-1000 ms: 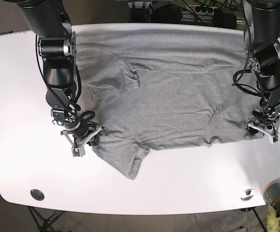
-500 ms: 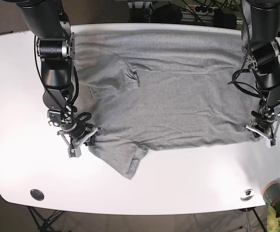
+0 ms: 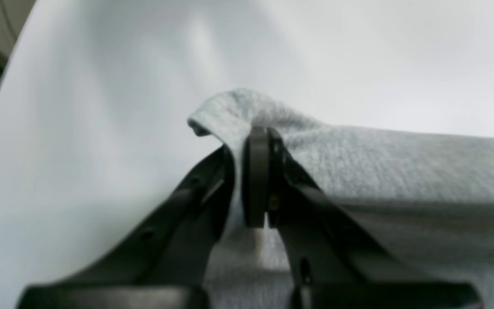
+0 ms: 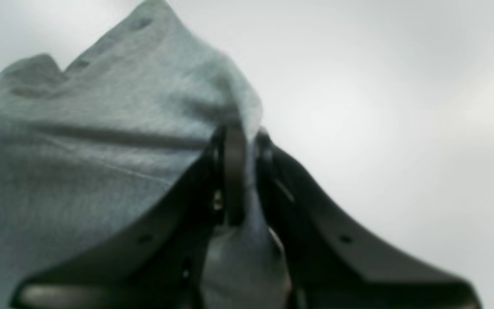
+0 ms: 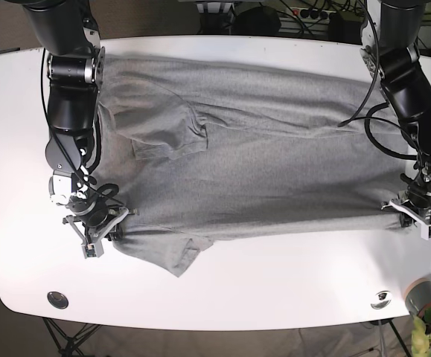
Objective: Fold the T-shirt properly
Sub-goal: 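Fold the hem edge over toward the collar with both grippers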
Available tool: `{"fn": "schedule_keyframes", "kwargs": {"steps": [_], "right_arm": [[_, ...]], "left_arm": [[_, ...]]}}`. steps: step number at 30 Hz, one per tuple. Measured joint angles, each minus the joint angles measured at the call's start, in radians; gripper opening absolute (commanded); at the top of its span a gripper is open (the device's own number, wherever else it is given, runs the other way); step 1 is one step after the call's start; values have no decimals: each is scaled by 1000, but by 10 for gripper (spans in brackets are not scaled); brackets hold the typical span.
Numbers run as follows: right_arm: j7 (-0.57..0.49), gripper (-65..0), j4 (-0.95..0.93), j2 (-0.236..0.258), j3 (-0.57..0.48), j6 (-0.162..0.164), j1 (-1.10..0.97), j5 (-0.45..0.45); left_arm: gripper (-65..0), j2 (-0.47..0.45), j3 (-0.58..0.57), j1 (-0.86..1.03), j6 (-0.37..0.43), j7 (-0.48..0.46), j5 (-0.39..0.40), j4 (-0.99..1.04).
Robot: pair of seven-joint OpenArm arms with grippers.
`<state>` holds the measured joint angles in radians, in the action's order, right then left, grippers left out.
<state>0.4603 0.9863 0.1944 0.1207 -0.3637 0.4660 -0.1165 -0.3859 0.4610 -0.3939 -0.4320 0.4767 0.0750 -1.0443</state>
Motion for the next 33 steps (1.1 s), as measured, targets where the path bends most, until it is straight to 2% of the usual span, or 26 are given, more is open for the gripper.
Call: {"fn": "schedule_keyframes", "kwargs": {"steps": [3,8,17,20,24,27,33], "right_arm": [[83,-628,119,2,6,-2,-50,4],[213,-628,361,-13,83,-6,-143,-5],[352,-628,708,-15,109,-7,-346,-17],[360,-628,798,-32,123,-8,-437,-18],[366,-628,885,-64,166,0,-531,-9],[360,-628,954,-87,166,-6,-606,-11],[356,-628,984,-110,167,-3,-734,-18]], "left_arm": [[-650,-4,3,43,3,11,45,-60],[-650,-2,10,123,4,74,104,-135],[-650,-3,68,285,3,76,170,-235],[-650,-1,69,337,5,79,173,-245],[-650,8,126,394,-6,84,218,-269],[-650,0,162,440,-1,80,246,-318],[-650,0,177,504,0,77,256,-365]]}}
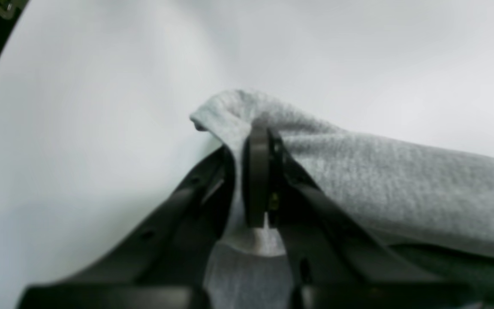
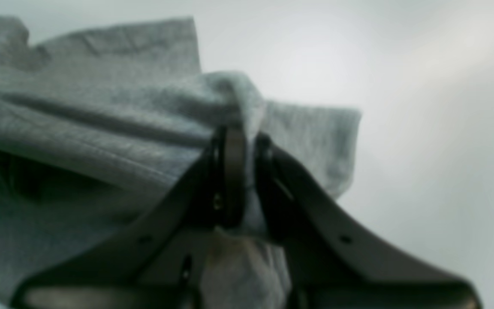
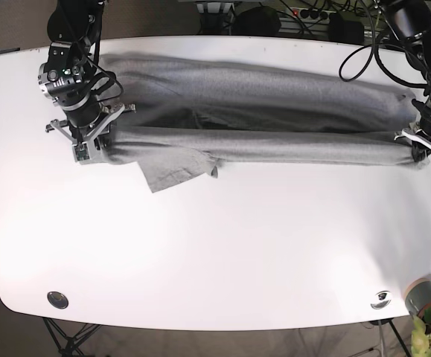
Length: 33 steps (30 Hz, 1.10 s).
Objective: Fold the T-shirt properly
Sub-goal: 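Fold the hem edge over toward the collar with both grippers, then press the folded layers flat with both grippers and release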
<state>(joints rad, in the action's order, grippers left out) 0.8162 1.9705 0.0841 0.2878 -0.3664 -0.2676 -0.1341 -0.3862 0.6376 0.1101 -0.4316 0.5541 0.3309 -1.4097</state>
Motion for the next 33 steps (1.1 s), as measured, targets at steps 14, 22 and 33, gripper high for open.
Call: {"fn": "schedule_keyframes", "kwargs": {"steps": [14,22,33], "right_arm": [[-27,-468,-11,-56,60,2,-76,6],[-27,-65,-14,-56,58,5,-100,24],[-33,-133,-8,-50,19,19,35,26]], "left_arm": [[-599,-2,-5,106,1,5,-1,-7],[-200,-6,-5,111,11,-1,-12,-7],[-199,-5,-6,108,11,-5,-6,-173]]}}
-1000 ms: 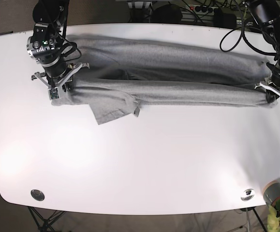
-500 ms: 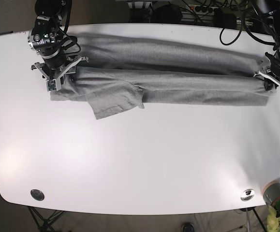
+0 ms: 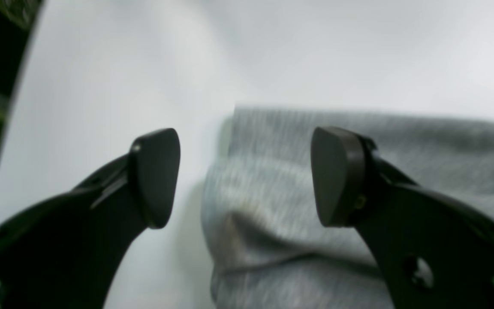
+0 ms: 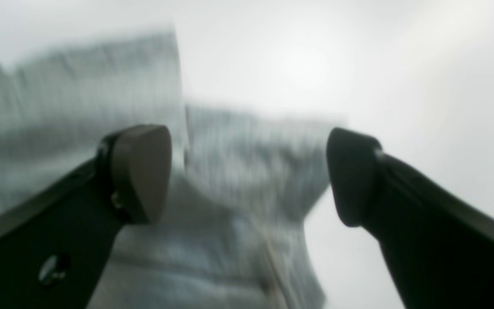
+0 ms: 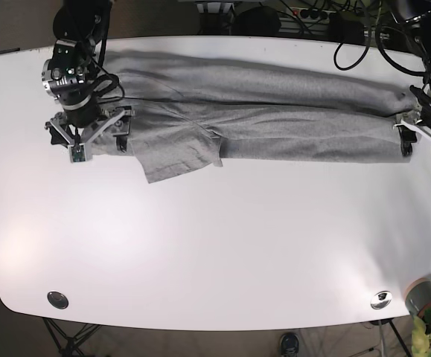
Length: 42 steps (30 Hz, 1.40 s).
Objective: Fold the T-shirt properly
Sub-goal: 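Press the folded layers flat with both grippers and release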
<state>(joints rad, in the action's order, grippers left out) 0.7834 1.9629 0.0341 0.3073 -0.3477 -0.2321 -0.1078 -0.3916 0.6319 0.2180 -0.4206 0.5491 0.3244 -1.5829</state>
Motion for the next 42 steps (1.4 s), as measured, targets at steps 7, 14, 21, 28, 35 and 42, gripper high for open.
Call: {"fn": "schedule_keyframes", "kwargs": {"steps": [7,14,21,28,35,42], "right_arm": [[3,-133,-149,-6,-121,-8,118,-10],[7,-133,-354,-3,-169,2,229,0],[-21,-135,-512,-5,-179,-6,309,0],[-27,-304,-570,-18,-176,-8,346,-4],[-27,-493,-571,-50,-177,-8,339,-5],[-35,-623,-570,-59,-177,-8,326,-5]], "left_arm": [[-199,3,-136,6,-3,7,-4,-11],[-199,0,-174,27,6,4,-10,-6],[-199,1,-186,44,-2,-3,-2,42],[-199,1,-186,45,1,-6,-7,90],[-199,1,-186,45,1,-4,-6,94],[-199,1,-186,45,1,-4,-5,94]]}}
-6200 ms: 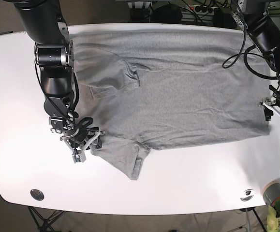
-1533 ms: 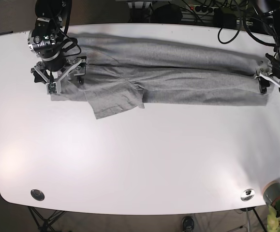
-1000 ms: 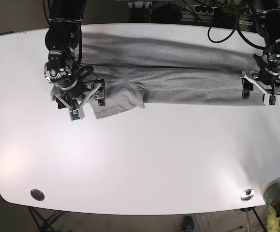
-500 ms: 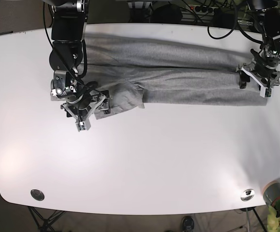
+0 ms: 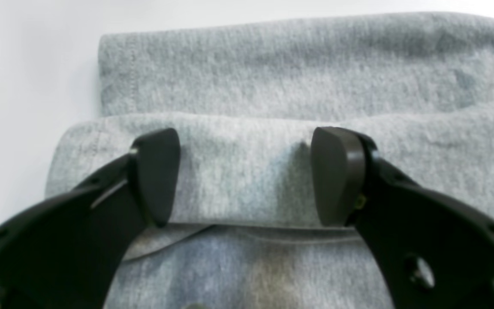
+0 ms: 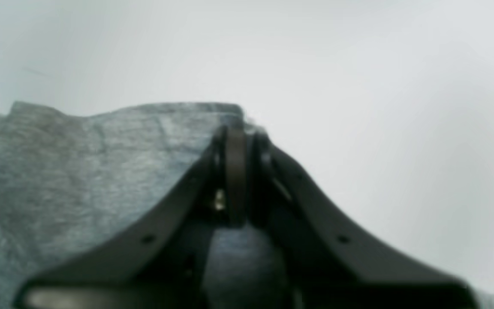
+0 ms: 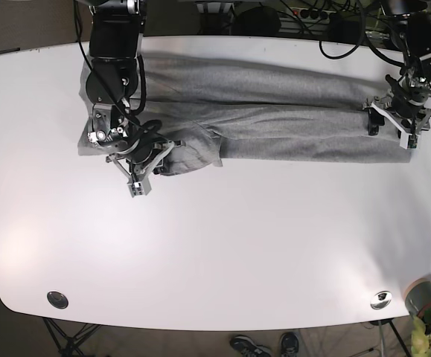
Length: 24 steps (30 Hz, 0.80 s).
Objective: Fold the T-shirt properly
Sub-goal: 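Press the folded layers flat with both grippers and release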
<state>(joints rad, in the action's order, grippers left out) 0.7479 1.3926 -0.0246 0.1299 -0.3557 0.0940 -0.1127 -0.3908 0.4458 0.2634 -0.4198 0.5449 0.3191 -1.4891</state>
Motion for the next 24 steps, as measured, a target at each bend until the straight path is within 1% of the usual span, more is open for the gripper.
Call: {"fn": "schedule_keyframes", "kwargs": {"steps": [2,5,6,7,9,12,14,16,19,24], "right_arm": [[5,-629,12,0,0,0,-6,0],[34,-629,83,0,2,0,-45,2],[32,-629,129,0,4,1,-63,0],[42,-629,176,0,5,11,-80,9],[50,-629,259,0,7,8,-114,2],[112,-629,372,0,7,8,-151,3],[127,-629,443,-1,7,11,-192,5],[127,-629,525,-1,7,11,-241,0],[130,-629,587,-4,8,10,-300,1],[125,-629,606,-7,21,9,-371,1]], "left_arm": [[-199,0,0,0,0,0,0,0],[-199,2,0,0,0,0,0,0],[-199,1,0,0,0,0,0,1],[-199,0,0,0,0,0,0,1],[-199,0,0,0,0,0,0,2],[-199,0,0,-2,0,-3,0,14],[-199,0,-1,-2,-3,-12,-8,31],[-199,0,-1,-5,-3,-11,-35,50],[-199,0,-1,-8,-4,-22,-39,63],[-199,0,-2,-8,-5,-23,-40,64]]}}
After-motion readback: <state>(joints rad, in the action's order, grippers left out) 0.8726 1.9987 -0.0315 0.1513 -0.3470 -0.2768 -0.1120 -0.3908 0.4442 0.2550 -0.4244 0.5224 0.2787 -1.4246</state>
